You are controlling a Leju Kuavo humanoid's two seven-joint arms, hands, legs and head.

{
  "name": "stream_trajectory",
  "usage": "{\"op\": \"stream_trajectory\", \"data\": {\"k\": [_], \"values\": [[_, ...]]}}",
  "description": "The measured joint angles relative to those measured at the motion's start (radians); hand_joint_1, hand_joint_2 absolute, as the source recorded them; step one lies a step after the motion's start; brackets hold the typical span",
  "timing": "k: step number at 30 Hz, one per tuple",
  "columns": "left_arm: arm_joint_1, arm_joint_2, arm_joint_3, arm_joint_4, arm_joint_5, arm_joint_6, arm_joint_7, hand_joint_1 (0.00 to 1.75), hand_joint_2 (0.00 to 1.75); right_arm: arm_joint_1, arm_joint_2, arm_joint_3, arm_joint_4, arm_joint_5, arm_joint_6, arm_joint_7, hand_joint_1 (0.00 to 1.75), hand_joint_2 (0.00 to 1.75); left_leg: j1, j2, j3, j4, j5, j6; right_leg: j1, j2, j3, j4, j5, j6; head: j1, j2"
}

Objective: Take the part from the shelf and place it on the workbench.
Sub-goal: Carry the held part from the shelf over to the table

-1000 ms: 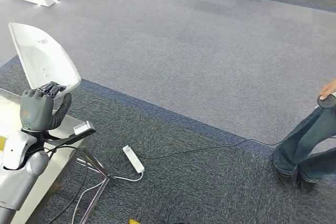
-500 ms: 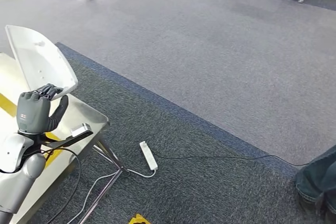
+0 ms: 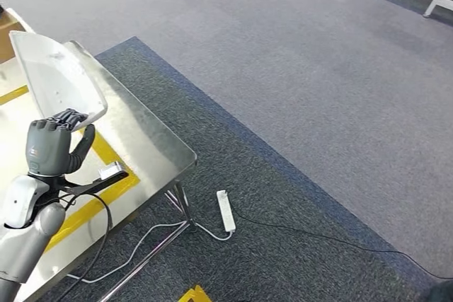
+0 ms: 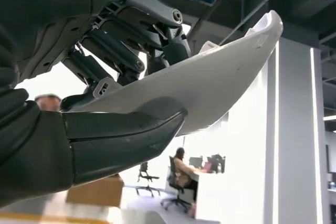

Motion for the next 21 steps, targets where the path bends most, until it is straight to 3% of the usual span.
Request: {"op": "stream_trajectory", "data": {"k": [1,3,5,7,9,11,13,14,15,16,18,20,21], "values": [[0.0,-0.001,-0.003,-0.004,-0.003,-0.004,0.007,1.75,1.75,0.008,-0.013,0.0,-0.027,-0.004,-0.031,-0.003,0.0,0.0,0.002,-0.016,0.001,0.002,-0.002,-0.002,-0.001,0.007,0.015,-0.055,0.043,0.0,0.0,0.0],[0.0,-0.003,-0.008,-0.02,-0.011,-0.015,0.026,1.75,1.75,0.023,-0.044,0.0,-0.093,-0.014,-0.096,-0.01,0.0,0.0,0.004,-0.043,0.0,0.01,-0.007,-0.011,-0.007,0.049,0.066,-0.189,0.11,-0.001,0.0,0.0],[0.0,-0.004,-0.012,-0.04,-0.019,-0.025,0.045,1.75,1.75,0.037,-0.074,0.0,-0.162,-0.024,-0.145,-0.016,0.0,0.0,0.006,-0.066,-0.006,0.015,-0.009,-0.022,-0.01,0.078,0.097,-0.251,0.123,-0.008,0.0,0.0],[0.002,-0.002,-0.017,-0.056,-0.024,-0.032,0.059,1.75,1.75,0.047,-0.098,0.0,-0.22,-0.033,-0.171,-0.021,0.0,0.0,0.009,-0.083,-0.011,0.013,-0.006,-0.033,-0.008,0.062,0.106,-0.256,0.123,-0.019,0.0,0.0],[0.004,0.002,-0.02,-0.069,-0.03,-0.035,0.069,1.75,1.75,0.052,-0.118,0.001,-0.265,-0.037,-0.186,-0.024,0.0,0.0,0.006,-0.046,-0.022,0.037,-0.022,-0.042,-0.01,0.04,0.111,-0.26,0.124,-0.032,-0.004,0.0],[0.003,0.004,-0.023,-0.078,-0.033,-0.034,0.074,1.75,1.75,0.058,-0.135,0.002,-0.298,-0.041,-0.193,-0.028,0.0,0.0,0.004,0.014,-0.066,0.135,-0.075,-0.051,-0.01,0.016,0.116,-0.262,0.122,-0.044,-0.01,0.0],[0.004,0.004,-0.028,-0.081,-0.034,-0.034,0.076,1.75,1.75,0.064,-0.146,0.003,-0.32,-0.048,-0.195,-0.032,0.0,0.0,0.008,0.032,-0.128,0.265,-0.126,-0.056,-0.008,-0.011,0.119,-0.262,0.118,-0.049,-0.011,0.0],[0.005,0.003,-0.031,-0.082,-0.035,-0.036,0.078,1.75,1.75,0.066,-0.15,0.004,-0.33,-0.051,-0.197,-0.034,0.0,0.0,0.009,0.033,-0.144,0.296,-0.13,-0.057,-0.007,-0.025,0.12,-0.262,0.116,-0.05,-0.012,0.0],[0.005,0.003,-0.033,-0.084,-0.036,-0.038,0.082,1.75,1.75,0.067,-0.154,0.004,-0.338,-0.053,-0.198,-0.035,0.0,0.0,0.01,0.036,-0.14,0.288,-0.114,-0.056,-0.006,-0.039,0.122,-0.262,0.114,-0.049,-0.012,0.0],[0.005,0.004,-0.035,-0.088,-0.037,-0.041,0.086,1.75,1.75,0.067,-0.157,0.004,-0.347,-0.055,-0.2,-0.036,0.0,0.0,0.009,0.042,-0.116,0.24,-0.082,-0.053,-0.006,-0.051,0.126,-0.262,0.111,-0.048,-0.012,0.0],[0.003,0.006,-0.036,-0.097,-0.04,-0.047,0.09,1.75,1.75,0.067,-0.16,0.004,-0.362,-0.06,-0.203,-0.038,0.0,0.0,-0.001,0.088,-0.041,0.098,-0.022,-0.041,-0.002,-0.074,0.136,-0.262,0.104,-0.043,-0.012,0.0],[-0.003,0.007,-0.037,-0.105,-0.041,-0.05,0.091,1.75,1.75,0.066,-0.164,0.005,-0.373,-0.064,-0.205,-0.04,0.0,0.0,-0.014,0.126,-0.003,0.019,-0.007,-0.029,0.003,-0.097,0.141,-0.262,0.098,-0.034,-0.011,0.0],[-0.004,0.008,-0.038,-0.107,-0.042,-0.051,0.091,1.75,1.75,0.066,-0.165,0.005,-0.377,-0.066,-0.206,-0.041,0.0,0.0,-0.018,0.126,-0.002,0.012,-0.012,-0.025,0.005,-0.11,0.144,-0.263,0.096,-0.029,-0.011,0.0]]}}
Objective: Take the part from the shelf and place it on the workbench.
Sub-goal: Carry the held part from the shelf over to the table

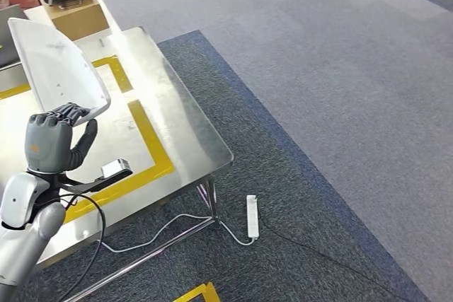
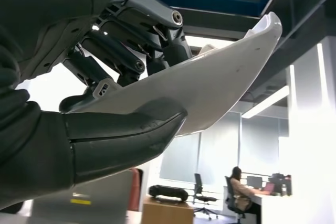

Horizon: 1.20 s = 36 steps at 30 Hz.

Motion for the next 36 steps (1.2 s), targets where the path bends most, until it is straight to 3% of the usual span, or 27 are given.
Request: {"op": "stream_trajectory", "data": {"k": [1,2,4,6,7,8,9,11,13,15,16,17,19,21,23,24,25,27,29,32,33,34,36], "values": [[0.0,0.002,0.0,-0.002,0.0,0.001,0.0,1.75,1.75,-0.001,-0.001,0.001,-0.004,-0.002,0.0,-0.001,0.0,0.0,0.001,-0.015,-0.001,-0.003,0.002,0.004,0.0,-0.012,0.004,-0.002,-0.002,0.005,0.0,0.0],[0.001,0.004,0.0,-0.004,0.0,0.002,0.0,1.75,1.75,-0.002,-0.003,0.002,-0.007,-0.006,0.0,-0.003,0.0,0.0,0.003,-0.028,0.001,-0.008,0.005,0.009,-0.001,-0.009,0.006,-0.001,-0.007,0.011,0.0,0.0],[0.0,0.007,-0.001,-0.006,0.003,0.006,0.0,1.75,1.75,-0.004,-0.006,0.005,-0.01,-0.013,0.001,-0.009,0.0,0.0,0.012,-0.052,0.007,-0.018,0.011,0.018,-0.004,0.042,-0.013,0.043,-0.037,0.022,0.004,0.0],[-0.002,0.006,-0.002,-0.006,0.004,0.006,0.0,1.75,1.75,-0.005,-0.009,0.013,-0.011,-0.02,0.001,-0.013,0.0,0.0,0.016,-0.076,0.007,-0.02,0.014,0.023,-0.006,0.097,-0.078,0.167,-0.094,0.027,0.007,0.0],[-0.002,0.005,-0.004,-0.006,0.003,0.004,0.0,1.75,1.75,-0.005,-0.011,0.017,-0.011,-0.023,0.001,-0.014,0.0,0.0,0.017,-0.09,0.007,-0.019,0.013,0.023,-0.006,0.105,-0.114,0.233,-0.116,0.029,0.008,0.0],[-0.002,0.004,-0.006,-0.006,0.001,0.003,0.001,1.75,1.75,-0.004,-0.012,0.021,-0.011,-0.026,0.0,-0.015,0.0,0.0,0.017,-0.105,0.007,-0.019,0.013,0.024,-0.006,0.107,-0.141,0.274,-0.121,0.03,0.008,0.0],[-0.001,0.003,-0.008,-0.006,-0.001,0.002,0.001,1.75,1.75,-0.004,-0.013,0.024,-0.011,-0.029,0.0,-0.015,0.0,0.0,0.017,-0.121,0.007,-0.019,0.013,0.024,-0.006,0.109,-0.151,0.277,-0.106,0.03,0.008,0.0],[0.0,0.003,-0.013,-0.006,-0.002,0.005,0.002,1.75,1.75,-0.005,-0.014,0.028,-0.011,-0.035,0.002,-0.019,0.0,0.0,0.019,-0.151,0.009,-0.016,0.011,0.021,-0.009,0.125,-0.115,0.171,-0.028,0.029,0.009,0.0],[-0.001,0.004,-0.015,-0.006,-0.002,0.013,0.002,1.75,1.75,-0.008,-0.016,0.032,-0.01,-0.041,0.005,-0.024,0.0,0.0,0.019,-0.177,0.005,-0.009,0.008,0.012,-0.014,0.17,-0.06,0.046,0.021,0.026,0.009,0.0],[-0.001,0.005,-0.016,-0.006,-0.002,0.018,0.002,1.75,1.75,-0.011,-0.016,0.038,-0.01,-0.044,0.009,-0.027,0.0,0.0,0.022,-0.199,-0.003,-0.007,0.009,-0.001,-0.014,0.189,-0.037,0.006,0.023,0.019,0.01,0.0],[-0.001,0.006,-0.017,-0.006,-0.002,0.019,0.002,1.75,1.75,-0.012,-0.017,0.041,-0.01,-0.045,0.01,-0.029,0.0,0.0,0.025,-0.211,-0.006,-0.008,0.012,-0.007,-0.013,0.178,-0.033,0.004,0.024,0.012,0.01,0.0],[-0.001,0.006,-0.017,-0.006,-0.002,0.019,0.002,1.75,1.75,-0.014,-0.017,0.043,-0.01,-0.046,0.01,-0.03,0.0,0.0,0.026,-0.212,-0.008,-0.008,0.012,-0.013,-0.012,0.165,-0.03,0.002,0.026,0.006,0.01,0.0],[-0.004,0.009,-0.019,-0.006,-0.001,0.018,0.002,1.75,1.75,-0.017,-0.017,0.045,-0.01,-0.047,0.01,-0.031,0.0,0.0,0.024,-0.169,-0.026,0.029,-0.01,-0.024,-0.015,0.141,-0.024,-0.003,0.027,-0.007,0.004,0.0],[-0.01,0.009,-0.022,-0.006,-0.001,0.016,0.002,1.75,1.75,-0.019,-0.017,0.048,-0.01,-0.048,0.01,-0.032,0.0,0.0,0.023,-0.108,-0.082,0.15,-0.07,-0.033,-0.014,0.115,-0.018,-0.006,0.023,-0.017,-0.002,0.0],[-0.01,0.006,-0.026,-0.006,-0.001,0.015,0.003,1.75,1.75,-0.019,-0.017,0.05,-0.01,-0.05,0.009,-0.032,0.0,0.0,0.026,-0.091,-0.144,0.274,-0.113,-0.037,-0.013,0.087,-0.015,-0.006,0.018,-0.021,-0.002,0.0],[-0.009,0.006,-0.027,-0.006,-0.001,0.015,0.003,1.75,1.75,-0.019,-0.017,0.05,-0.01,-0.052,0.009,-0.032,0.0,0.0,0.027,-0.09,-0.152,0.29,-0.108,-0.037,-0.012,0.073,-0.012,-0.006,0.016,-0.021,-0.002,0.0],[-0.008,0.006,-0.027,-0.006,-0.001,0.014,0.004,1.75,1.75,-0.019,-0.017,0.05,-0.009,-0.054,0.009,-0.032,0.0,0.0,0.027,-0.088,-0.14,0.265,-0.084,-0.036,-0.012,0.06,-0.008,-0.006,0.013,-0.02,-0.002,0.0],[-0.008,0.007,-0.028,-0.006,0.001,0.014,0.004,1.75,1.75,-0.02,-0.017,0.051,-0.009,-0.059,0.009,-0.036,0.0,0.0,0.024,-0.07,-0.07,0.129,-0.016,-0.027,-0.01,0.039,0.001,-0.006,0.005,-0.015,-0.002,0.0],[-0.008,0.009,-0.029,-0.006,0.003,0.012,0.002,1.75,1.75,-0.023,-0.017,0.053,-0.009,-0.066,0.01,-0.042,0.0,0.0,0.017,-0.05,-0.012,0.018,0.015,-0.016,-0.006,0.025,0.006,-0.005,-0.002,-0.005,-0.001,0.0],[-0.008,0.014,-0.031,-0.006,0.0,0.005,-0.002,1.75,1.75,-0.03,-0.018,0.057,-0.009,-0.077,0.015,-0.048,0.0,0.0,0.014,-0.054,-0.001,-0.01,0.012,-0.005,-0.003,0.012,0.008,-0.009,-0.006,0.009,0.0,0.0],[-0.009,0.015,-0.033,-0.005,-0.004,0.002,-0.003,1.75,1.75,-0.032,-0.018,0.058,-0.009,-0.08,0.017,-0.051,0.0,0.0,0.016,-0.058,0.001,-0.013,0.013,-0.001,-0.004,0.023,0.006,-0.006,-0.01,0.015,0.0,0.0],[-0.011,0.015,-0.037,-0.005,-0.009,-0.002,-0.003,1.75,1.75,-0.034,-0.018,0.06,-0.009,-0.083,0.019,-0.054,0.0,0.0,0.017,-0.061,0.004,-0.015,0.014,0.0,-0.004,0.038,0.004,-0.007,-0.005,0.011,0.003,0.0],[-0.015,0.014,-0.045,-0.005,-0.018,-0.007,-0.002,1.75,1.75,-0.037,-0.019,0.066,-0.009,-0.091,0.023,-0.059,0.0,0.0,0.015,-0.066,0.007,-0.013,0.01,-0.001,-0.005,0.065,0.004,-0.011,-0.009,-0.007,0.008,0.0]]}}
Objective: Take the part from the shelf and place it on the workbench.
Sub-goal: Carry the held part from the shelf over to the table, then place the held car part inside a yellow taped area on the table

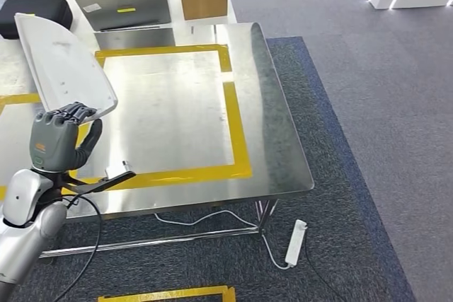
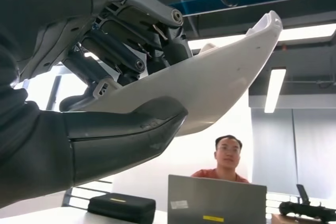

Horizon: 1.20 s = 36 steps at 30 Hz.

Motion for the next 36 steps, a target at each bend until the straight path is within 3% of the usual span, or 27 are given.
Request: {"op": "stream_trajectory", "data": {"k": [1,5,12,21,30,36], "values": [[-0.001,0.0,-0.004,0.0,-0.003,-0.002,0.001,1.75,1.75,-0.001,-0.001,0.003,0.0,-0.004,0.001,-0.002,0.0,0.0,-0.001,-0.002,0.0,0.002,-0.003,0.0,0.0,0.001,0.004,-0.007,0.003,-0.007,0.002,0.0],[0.0,0.001,-0.017,0.002,-0.013,-0.002,0.002,1.75,1.75,-0.002,-0.001,0.012,0.001,-0.016,0.005,-0.008,0.0,0.0,-0.003,-0.004,-0.003,0.004,-0.005,0.002,-0.002,0.0,0.016,-0.013,0.009,0.012,0.002,0.0],[-0.002,0.004,-0.033,0.005,-0.019,-0.002,0.002,1.75,1.75,-0.001,-0.001,0.028,0.002,-0.022,0.008,-0.013,0.0,0.0,-0.003,-0.003,-0.003,0.004,-0.005,0.004,-0.003,0.001,0.018,-0.016,0.009,0.019,0.002,0.0],[-0.031,0.006,-0.061,0.032,-0.038,-0.038,0.017,1.75,1.75,-0.012,-0.001,0.05,0.01,-0.042,0.015,-0.023,0.0,0.0,0.0,-0.003,-0.002,0.004,-0.005,0.003,0.0,0.001,0.018,-0.015,0.009,0.019,0.002,0.0],[-0.093,0.005,-0.089,0.153,-0.092,-0.071,0.06,1.75,1.75,-0.033,0.004,0.089,0.055,-0.047,0.051,-0.029,0.0,0.0,0.001,-0.003,-0.002,0.004,-0.005,0.003,0.001,0.001,0.017,-0.015,0.009,0.019,0.002,0.0],[-0.153,-0.001,-0.112,0.233,-0.157,-0.184,0.146,1.75,1.75,-0.044,0.017,0.102,0.084,-0.047,0.068,-0.024,0.0,0.0,0.001,-0.003,-0.002,0.004,-0.005,0.003,0.001,0.001,0.017,-0.015,0.009,0.019,0.002,0.0]]}}
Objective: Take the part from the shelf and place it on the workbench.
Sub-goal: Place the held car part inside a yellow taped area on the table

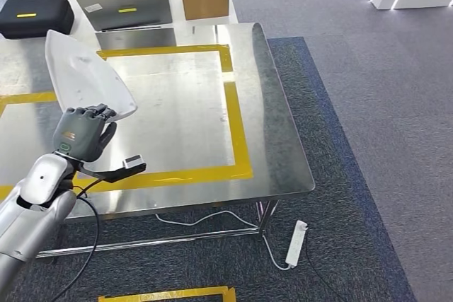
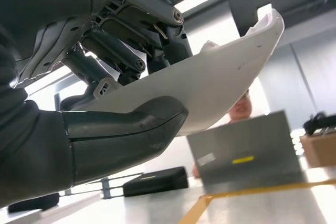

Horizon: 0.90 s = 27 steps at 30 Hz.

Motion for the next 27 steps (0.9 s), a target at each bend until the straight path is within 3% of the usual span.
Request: {"op": "stream_trajectory", "data": {"k": [6,15,27], "values": [[-0.09,-0.008,-0.025,0.125,-0.07,-0.102,0.092,1.75,1.75,-0.004,0.015,0.001,0.03,0.0,0.009,0.008,0.0,0.0,0.0,0.0,0.0,0.0,0.0,0.0,0.0,0.0,0.0,0.0,0.0,0.0,0.0,0.0],[-0.159,-0.017,-0.048,0.263,-0.136,-0.198,0.173,1.75,1.75,-0.006,0.035,0.001,0.068,0.0,0.018,0.018,0.0,0.0,0.0,0.0,0.0,0.0,0.0,0.0,0.0,0.0,0.0,0.0,0.0,0.0,0.0,0.0],[-0.195,-0.025,-0.066,0.372,-0.16,-0.221,0.195,1.75,1.75,-0.008,0.047,0.0,0.095,0.0,0.024,0.023,0.0,0.0,0.0,0.0,0.0,0.0,0.0,0.0,0.0,0.0,0.0,0.0,0.0,0.0,0.0,0.0]]}}
